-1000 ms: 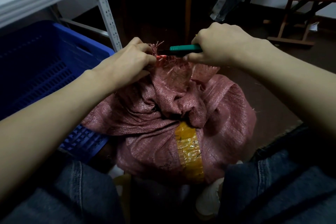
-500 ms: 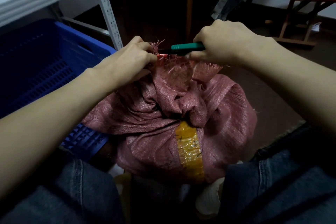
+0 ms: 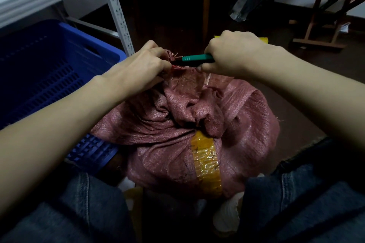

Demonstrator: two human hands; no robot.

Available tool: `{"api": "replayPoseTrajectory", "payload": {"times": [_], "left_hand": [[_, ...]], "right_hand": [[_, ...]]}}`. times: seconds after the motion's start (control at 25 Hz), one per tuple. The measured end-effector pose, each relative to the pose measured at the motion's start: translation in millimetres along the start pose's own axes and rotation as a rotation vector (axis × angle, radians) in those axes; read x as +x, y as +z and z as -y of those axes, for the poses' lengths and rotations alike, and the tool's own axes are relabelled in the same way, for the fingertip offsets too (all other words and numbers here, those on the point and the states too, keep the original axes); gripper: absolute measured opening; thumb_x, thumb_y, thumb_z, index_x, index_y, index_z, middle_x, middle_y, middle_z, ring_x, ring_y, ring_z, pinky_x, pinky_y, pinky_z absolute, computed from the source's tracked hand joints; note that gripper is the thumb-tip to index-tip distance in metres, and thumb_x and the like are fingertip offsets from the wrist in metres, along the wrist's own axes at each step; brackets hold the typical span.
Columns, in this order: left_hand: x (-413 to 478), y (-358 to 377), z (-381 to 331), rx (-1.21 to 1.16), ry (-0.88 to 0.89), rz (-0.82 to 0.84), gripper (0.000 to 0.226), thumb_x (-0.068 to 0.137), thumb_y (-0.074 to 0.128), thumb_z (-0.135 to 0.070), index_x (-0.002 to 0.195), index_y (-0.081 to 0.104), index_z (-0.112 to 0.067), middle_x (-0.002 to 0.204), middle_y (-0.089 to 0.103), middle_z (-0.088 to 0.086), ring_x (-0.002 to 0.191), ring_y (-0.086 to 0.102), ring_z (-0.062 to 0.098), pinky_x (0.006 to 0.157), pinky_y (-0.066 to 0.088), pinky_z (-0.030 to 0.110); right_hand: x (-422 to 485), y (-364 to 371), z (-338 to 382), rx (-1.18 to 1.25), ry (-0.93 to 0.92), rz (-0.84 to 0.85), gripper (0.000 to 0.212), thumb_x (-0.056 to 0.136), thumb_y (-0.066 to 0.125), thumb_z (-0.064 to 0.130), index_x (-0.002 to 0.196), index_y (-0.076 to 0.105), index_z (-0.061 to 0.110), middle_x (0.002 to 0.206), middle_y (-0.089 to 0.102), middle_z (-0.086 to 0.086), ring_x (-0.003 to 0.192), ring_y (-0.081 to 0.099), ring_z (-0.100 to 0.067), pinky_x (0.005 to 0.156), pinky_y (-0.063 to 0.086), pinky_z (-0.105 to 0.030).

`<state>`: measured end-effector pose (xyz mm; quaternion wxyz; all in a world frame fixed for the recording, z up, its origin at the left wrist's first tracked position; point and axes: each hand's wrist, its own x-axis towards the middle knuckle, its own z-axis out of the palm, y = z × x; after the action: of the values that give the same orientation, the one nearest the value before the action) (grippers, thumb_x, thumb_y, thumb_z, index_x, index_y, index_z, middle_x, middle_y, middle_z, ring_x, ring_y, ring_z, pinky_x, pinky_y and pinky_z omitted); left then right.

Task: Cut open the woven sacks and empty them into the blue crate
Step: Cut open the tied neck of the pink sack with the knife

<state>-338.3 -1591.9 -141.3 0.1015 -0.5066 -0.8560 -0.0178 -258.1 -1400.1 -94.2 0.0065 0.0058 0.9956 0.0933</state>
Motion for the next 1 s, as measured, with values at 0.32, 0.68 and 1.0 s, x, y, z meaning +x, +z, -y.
{"api": "replayPoseTrajectory", "payload": {"times": [0.32,0.68,1.0], "left_hand": [[1.8,-2.9,2.9,-0.001,-0.029,-0.02,0.022,0.077,0.072,-0.015,0.097,0.067,-0.006,0.113,0.058,0.019,0.104,0.047,0.036,0.089,0.043,0.043],[1.7,-9.2,-16.0,0.016,0.045,-0.196,0.015,0.076,0.07,-0.005,0.09,0.066,-0.003,0.118,0.055,0.025,0.106,0.049,0.042,0.081,0.051,0.045],[2.4,-11.0,-28.2,0.078,0.048,-0.216,0.018,0.079,0.067,-0.018,0.094,0.065,-0.008,0.109,0.061,0.018,0.095,0.056,0.037,0.075,0.051,0.046]], "right_hand": [[-1.8,-16.1,-29.8,0.446,0.111,0.22,0.043,0.077,0.065,0.058,0.088,0.062,0.017,0.064,0.054,0.002,0.059,0.052,-0.011,0.051,0.037,-0.025],[24.4,14.5,-13.1,1.462,0.261,-0.025,0.026,0.076,0.078,0.013,0.074,0.051,0.012,0.069,0.057,-0.005,0.059,0.062,-0.014,0.065,0.06,-0.033],[34.5,21.2,2.5,2.097,0.499,-0.301,0.039,0.076,0.057,-0.024,0.076,0.041,0.012,0.087,0.057,-0.015,0.078,0.069,-0.028,0.078,0.057,-0.043]]}}
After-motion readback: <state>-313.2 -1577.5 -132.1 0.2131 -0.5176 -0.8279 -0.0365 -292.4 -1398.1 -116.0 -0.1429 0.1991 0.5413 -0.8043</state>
